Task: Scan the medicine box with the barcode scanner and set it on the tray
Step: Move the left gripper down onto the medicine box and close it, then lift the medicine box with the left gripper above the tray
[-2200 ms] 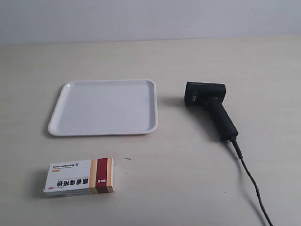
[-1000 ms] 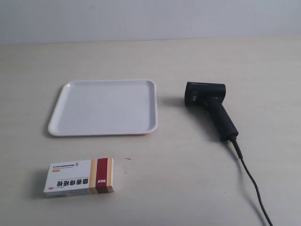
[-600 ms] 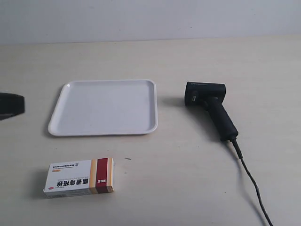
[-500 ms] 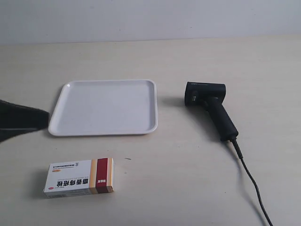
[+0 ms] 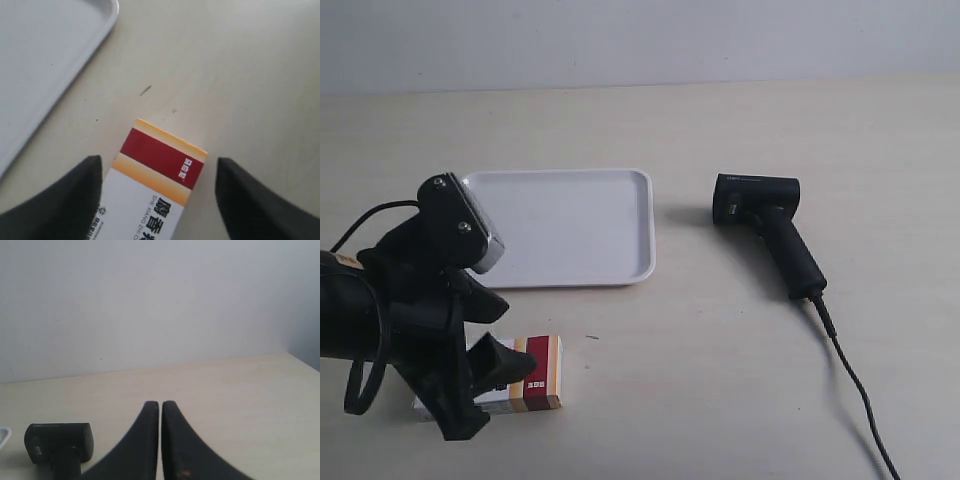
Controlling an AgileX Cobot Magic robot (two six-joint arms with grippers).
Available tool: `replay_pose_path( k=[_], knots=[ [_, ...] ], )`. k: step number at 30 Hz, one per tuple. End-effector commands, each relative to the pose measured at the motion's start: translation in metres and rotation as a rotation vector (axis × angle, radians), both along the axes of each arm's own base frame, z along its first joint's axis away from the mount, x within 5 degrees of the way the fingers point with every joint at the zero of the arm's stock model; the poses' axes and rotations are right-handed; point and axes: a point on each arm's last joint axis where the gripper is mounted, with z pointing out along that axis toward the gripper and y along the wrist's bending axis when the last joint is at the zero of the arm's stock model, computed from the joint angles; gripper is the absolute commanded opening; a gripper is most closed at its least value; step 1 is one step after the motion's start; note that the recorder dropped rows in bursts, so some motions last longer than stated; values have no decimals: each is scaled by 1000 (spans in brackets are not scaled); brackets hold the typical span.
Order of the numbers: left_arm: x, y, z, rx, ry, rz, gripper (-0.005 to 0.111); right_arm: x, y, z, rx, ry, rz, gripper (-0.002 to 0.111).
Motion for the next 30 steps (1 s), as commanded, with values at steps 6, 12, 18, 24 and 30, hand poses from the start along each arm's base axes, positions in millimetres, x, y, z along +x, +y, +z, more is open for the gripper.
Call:
replay_pose_path(
  k=[6, 12, 18, 24, 30],
  knots=[
    [7, -2, -15, 99, -73, -111, 84, 0, 0, -1, 5, -3, 5, 3],
    [15, -5, -38, 191, -74, -199, 84, 0, 0, -1, 5, -3, 5, 3],
    [27, -11, -49, 230, -78, -217, 84, 0, 0, -1, 5, -3, 5, 3],
    [29, -13, -59, 260, -58, -246, 84, 0, 0, -1, 5, -3, 5, 3],
    [34, -18, -60, 264, -53, -280, 63, 0, 0, -1, 5, -3, 5, 3]
  ],
)
